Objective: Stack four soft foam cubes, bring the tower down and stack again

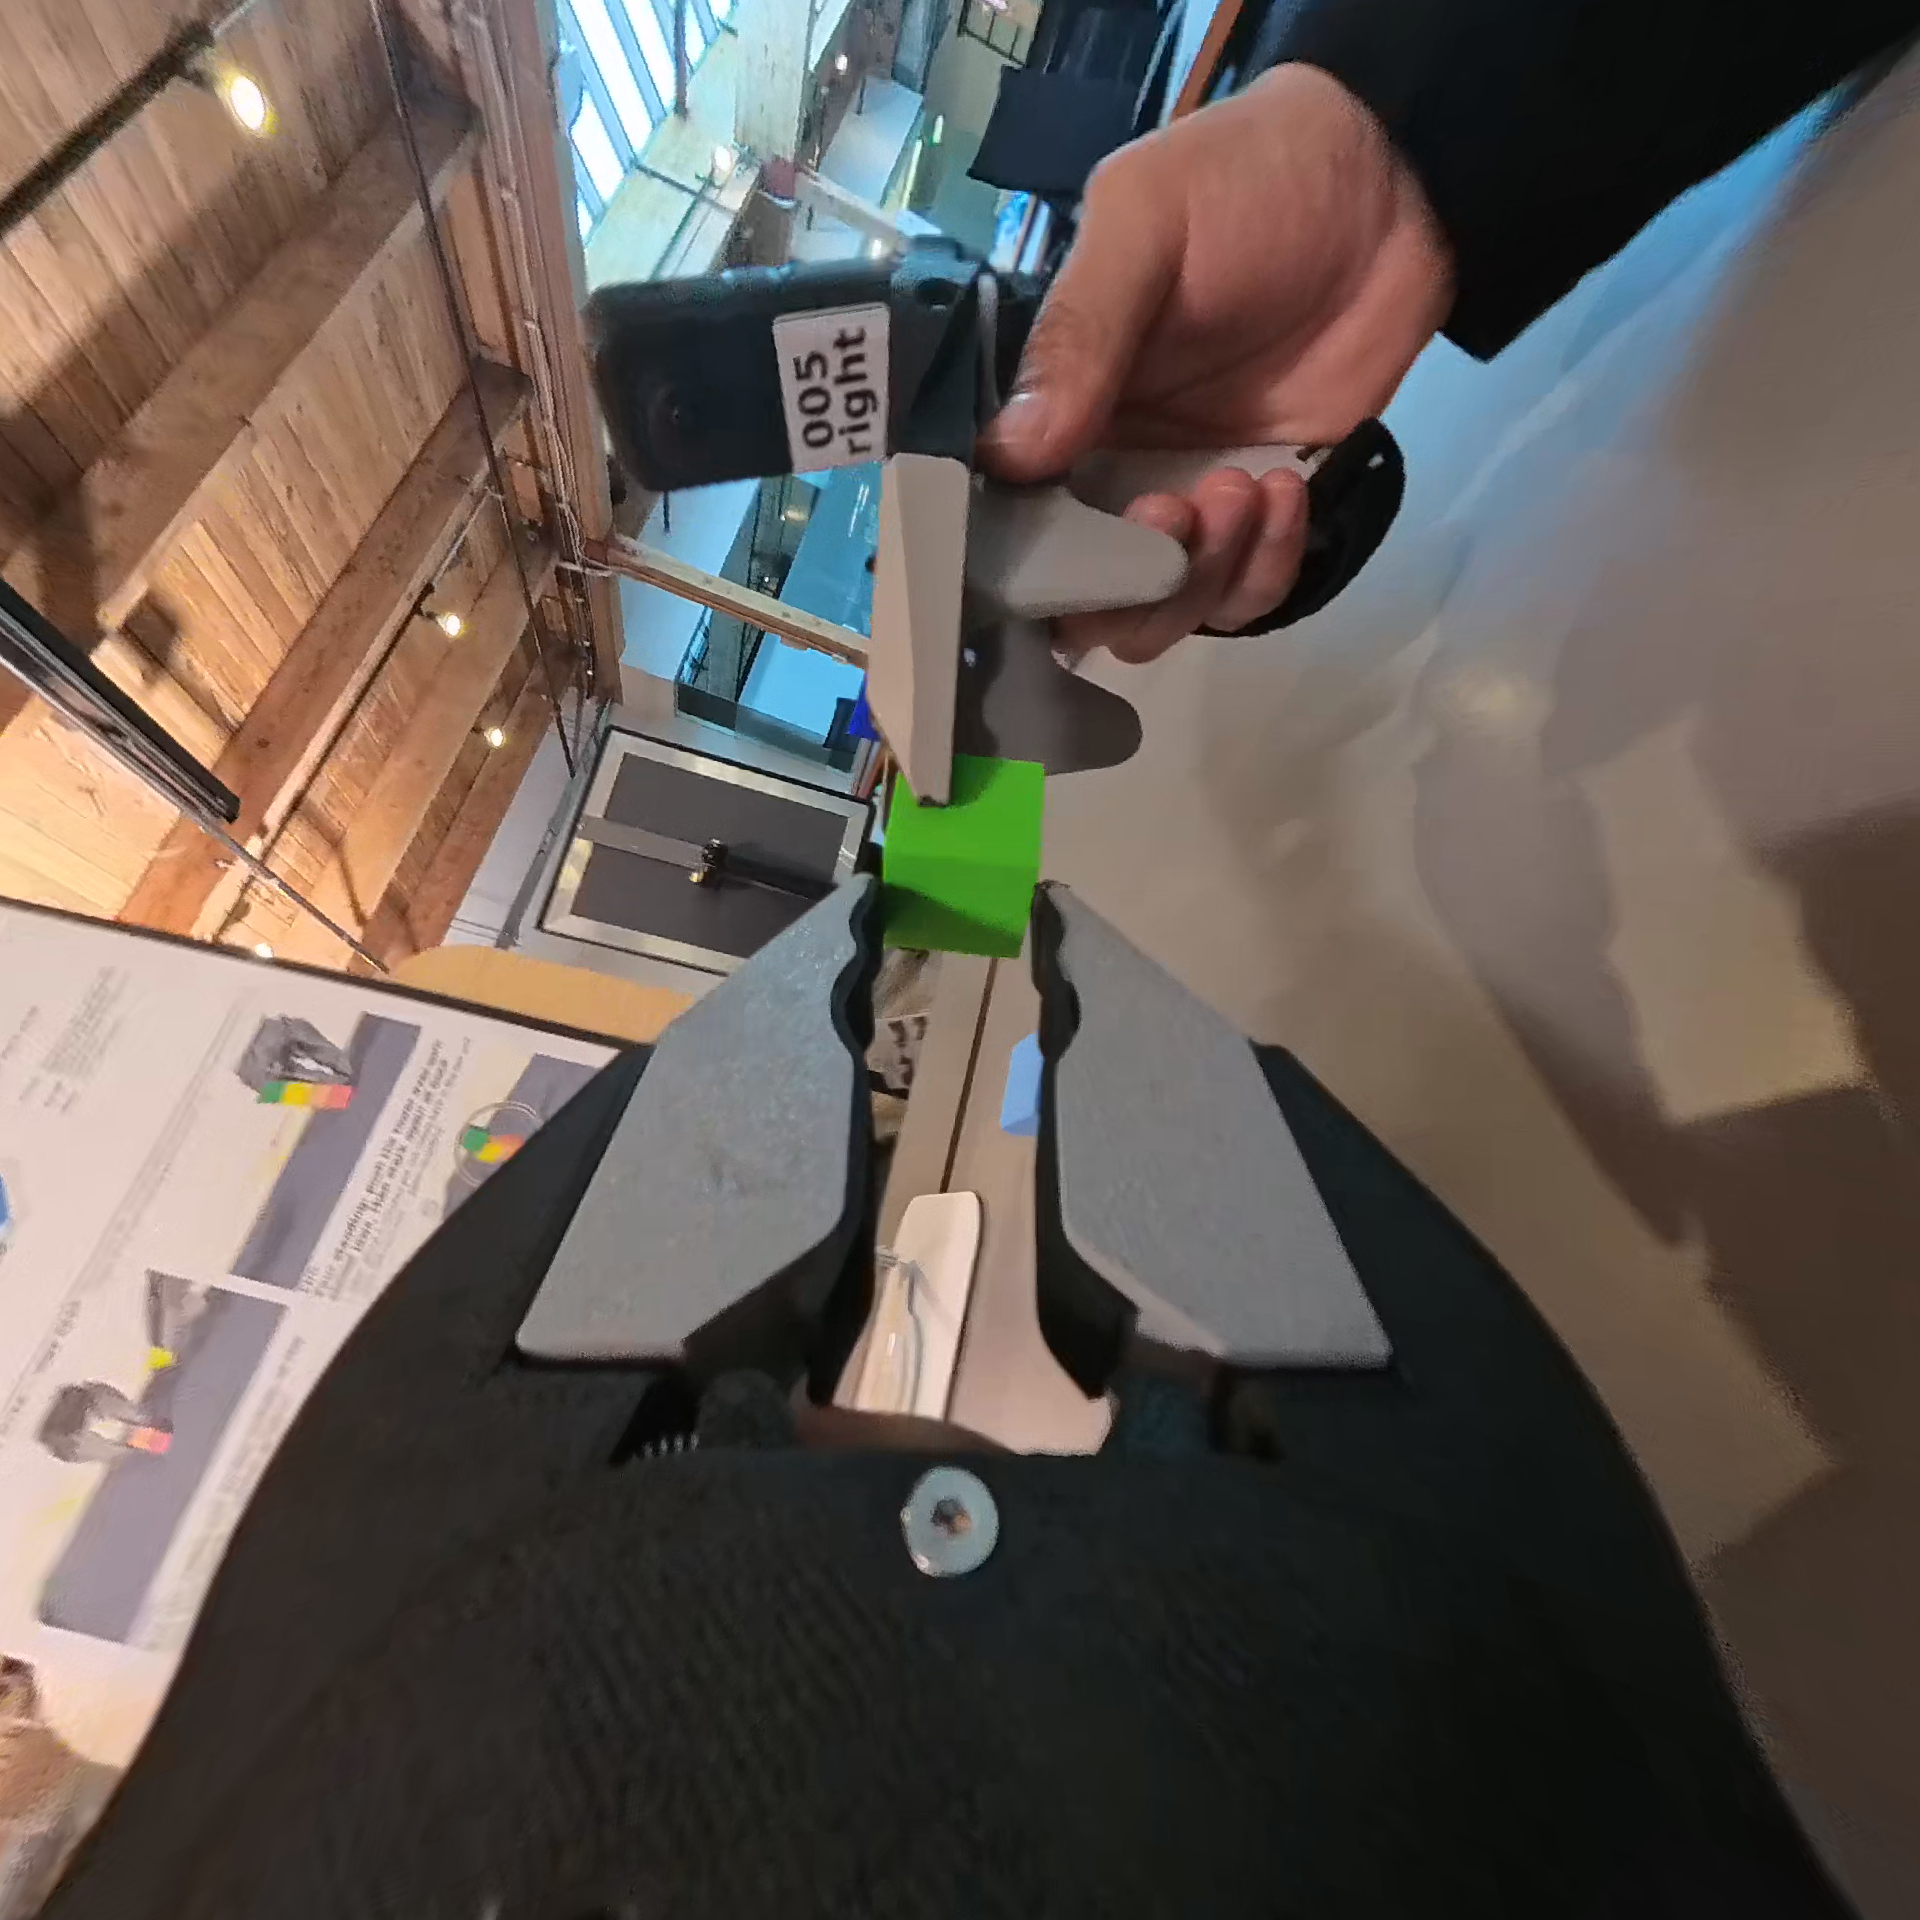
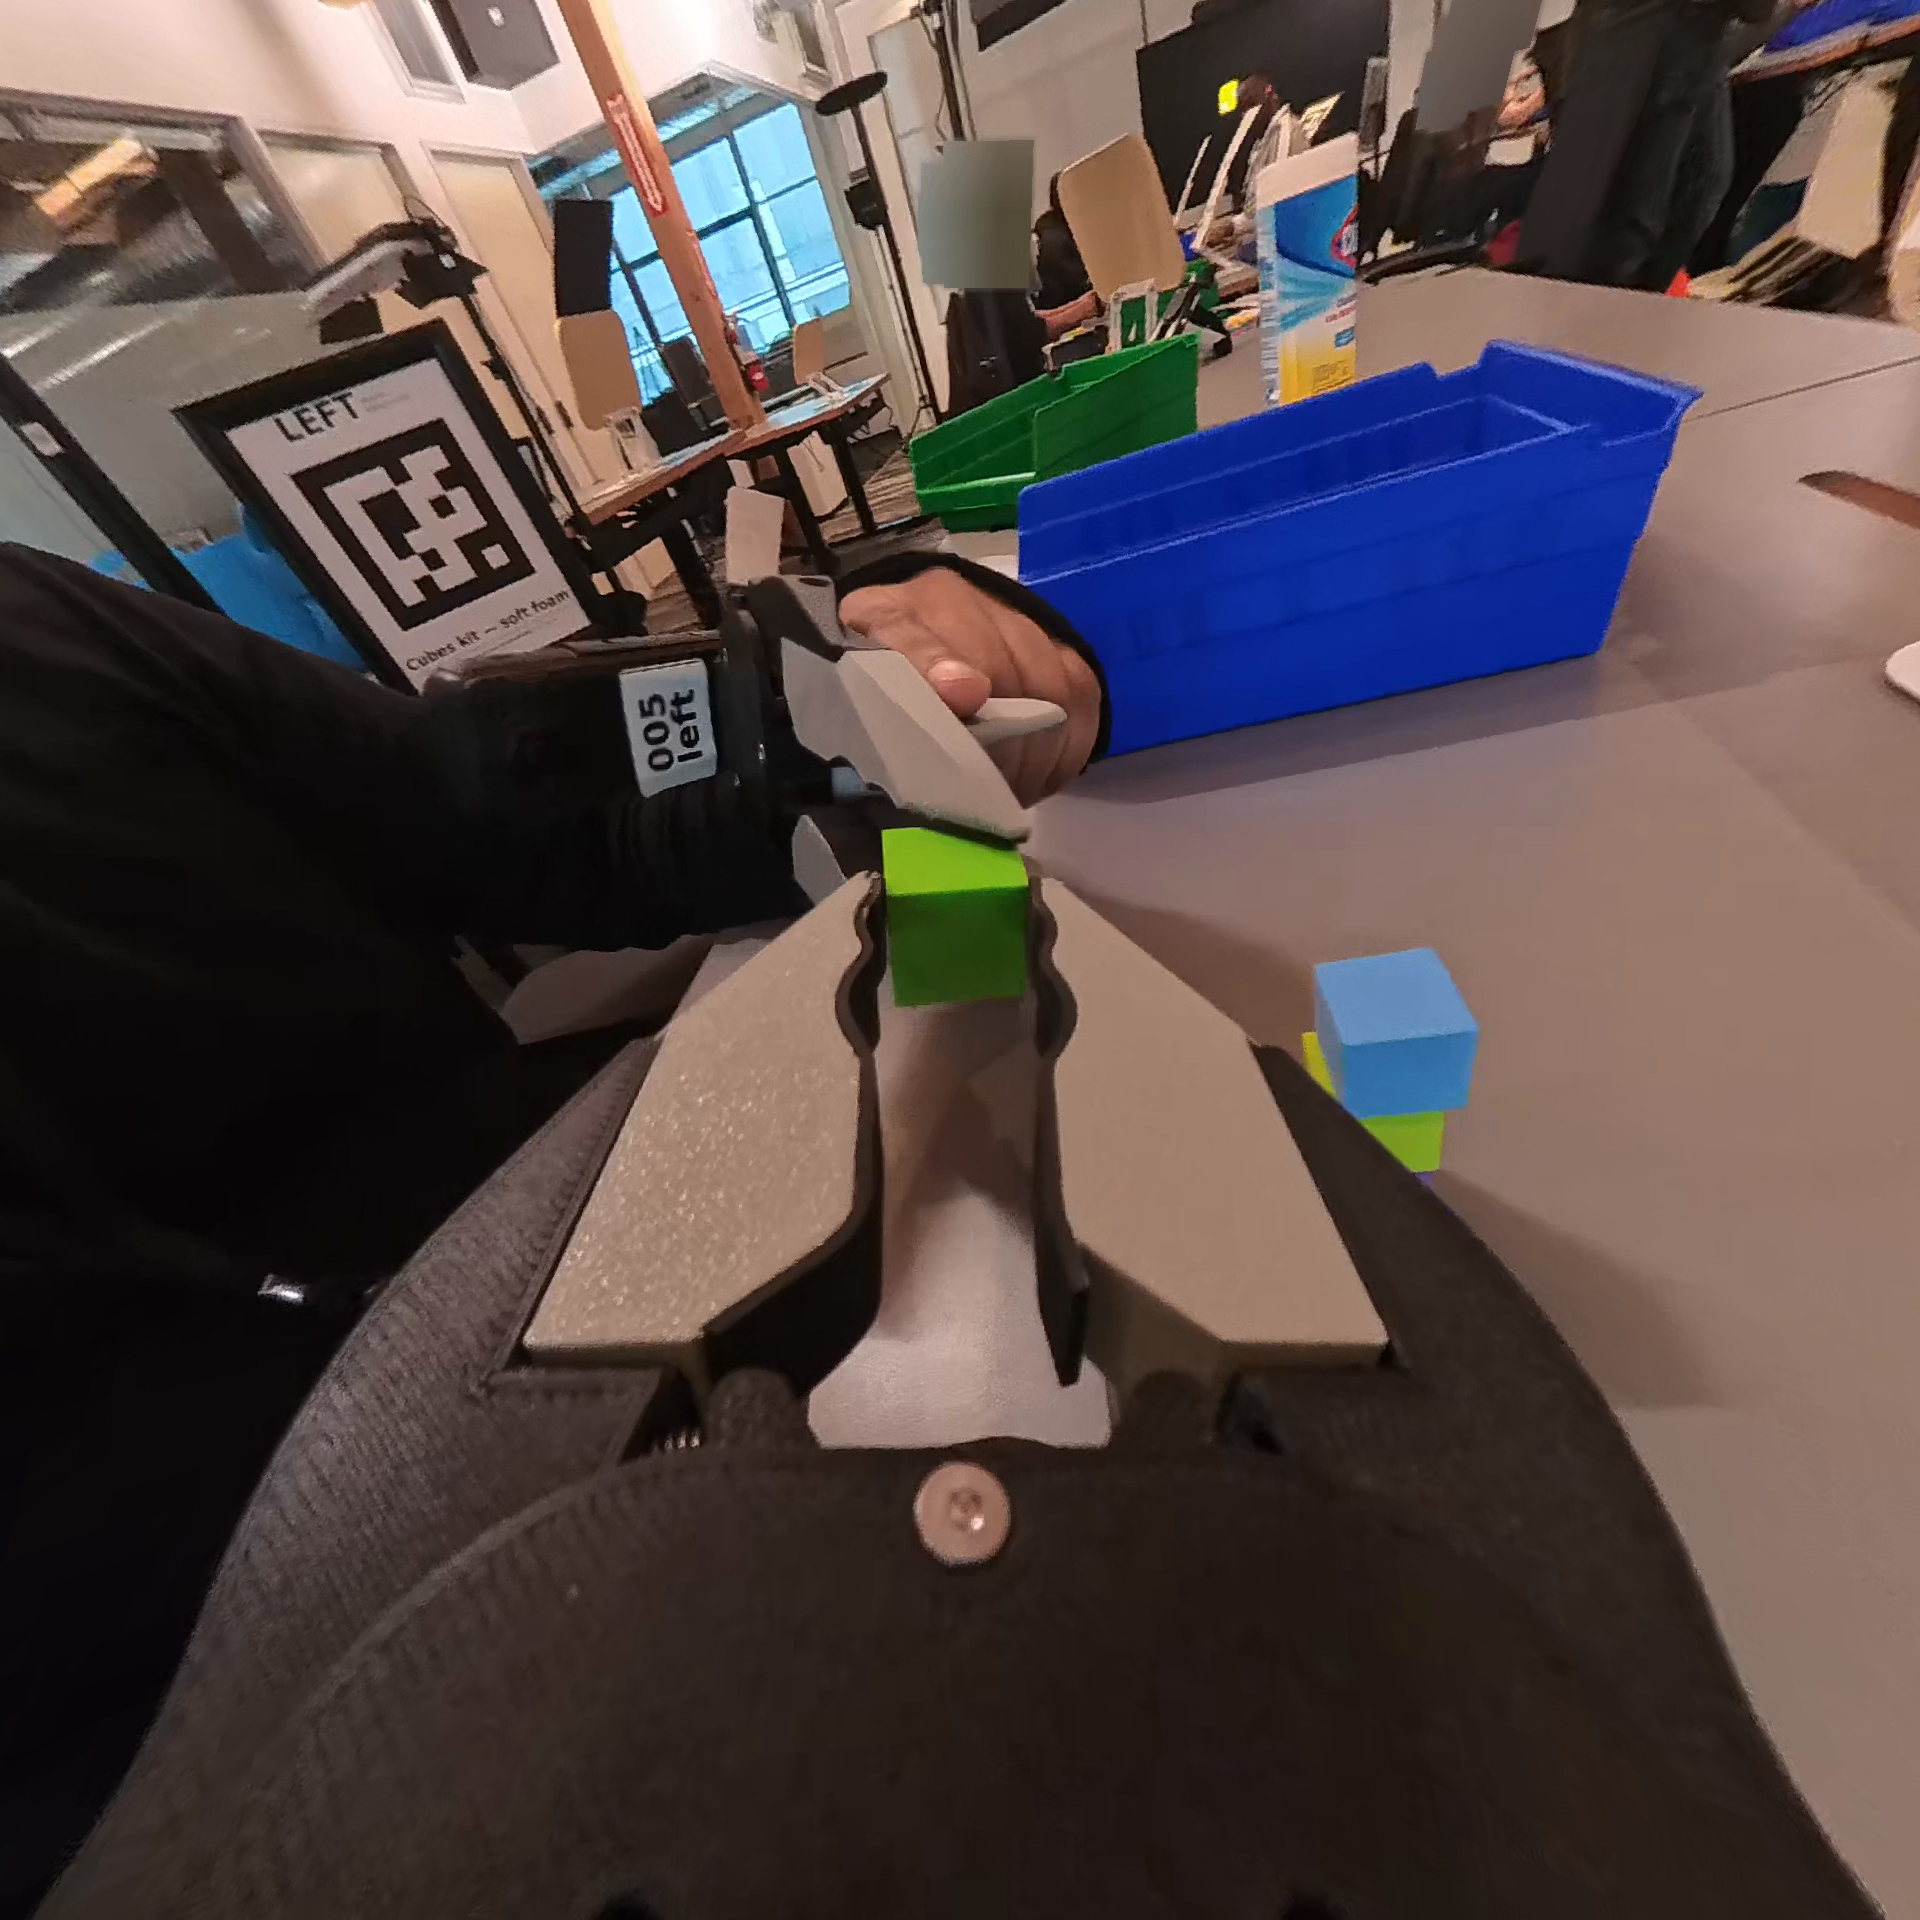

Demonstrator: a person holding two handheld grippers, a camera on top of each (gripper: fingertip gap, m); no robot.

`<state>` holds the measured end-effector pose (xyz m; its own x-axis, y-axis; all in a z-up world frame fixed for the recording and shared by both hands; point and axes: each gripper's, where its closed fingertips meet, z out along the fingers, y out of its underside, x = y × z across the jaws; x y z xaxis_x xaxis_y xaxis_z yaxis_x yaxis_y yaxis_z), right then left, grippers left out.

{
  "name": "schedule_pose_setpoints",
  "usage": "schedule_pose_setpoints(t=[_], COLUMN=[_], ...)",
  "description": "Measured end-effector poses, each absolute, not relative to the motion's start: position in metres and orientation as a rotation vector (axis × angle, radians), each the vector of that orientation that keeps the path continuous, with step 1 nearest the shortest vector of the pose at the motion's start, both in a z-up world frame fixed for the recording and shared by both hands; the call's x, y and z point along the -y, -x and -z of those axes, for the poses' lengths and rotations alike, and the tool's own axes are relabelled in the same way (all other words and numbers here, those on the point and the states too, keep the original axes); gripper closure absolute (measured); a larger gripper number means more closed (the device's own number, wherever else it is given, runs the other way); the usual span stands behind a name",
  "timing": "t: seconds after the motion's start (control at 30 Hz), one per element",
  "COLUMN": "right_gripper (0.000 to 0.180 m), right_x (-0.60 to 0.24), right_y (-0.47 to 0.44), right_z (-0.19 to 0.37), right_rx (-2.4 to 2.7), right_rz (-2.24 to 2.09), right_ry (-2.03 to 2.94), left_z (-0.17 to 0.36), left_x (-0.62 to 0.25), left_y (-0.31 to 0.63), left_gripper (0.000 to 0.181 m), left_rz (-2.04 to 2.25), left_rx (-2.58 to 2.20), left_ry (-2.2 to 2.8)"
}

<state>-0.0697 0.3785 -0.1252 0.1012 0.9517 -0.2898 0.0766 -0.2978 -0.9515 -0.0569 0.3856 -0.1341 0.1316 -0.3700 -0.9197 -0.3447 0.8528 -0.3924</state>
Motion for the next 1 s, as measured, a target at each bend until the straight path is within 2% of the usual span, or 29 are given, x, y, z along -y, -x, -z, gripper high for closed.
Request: schedule_pose_setpoints(t=[0.17, 0.43, 0.63, 0.83, 1.0], right_gripper=[0.156, 0.156, 0.156, 0.156, 0.156], right_x=[-0.399, -0.437, -0.451, -0.455, -0.457], right_y=[0.060, 0.057, 0.062, 0.061, 0.060], right_z=[0.117, 0.135, 0.142, 0.153, 0.151], right_rx=[0.934, 0.906, 0.940, 0.968, 0.960], right_rz=[-1.211, -0.878, -0.849, -0.910, -0.948], right_ry=[1.503, 1.478, 1.439, 1.465, 1.446], left_z=[0.128, 0.177, 0.210, 0.211, 0.218], left_x=[-0.397, -0.434, -0.456, -0.452, -0.448], left_y=[0.065, 0.078, 0.085, 0.084, 0.081], left_gripper=[0.130, 0.115, 0.121, 0.124, 0.119], left_rz=[0.337, 0.884, 0.981, 1.005, 0.995], left_rx=[-1.407, -1.345, -1.279, -1.310, -1.355], left_ry=[0.876, 1.515, 1.730, 1.729, 1.761])
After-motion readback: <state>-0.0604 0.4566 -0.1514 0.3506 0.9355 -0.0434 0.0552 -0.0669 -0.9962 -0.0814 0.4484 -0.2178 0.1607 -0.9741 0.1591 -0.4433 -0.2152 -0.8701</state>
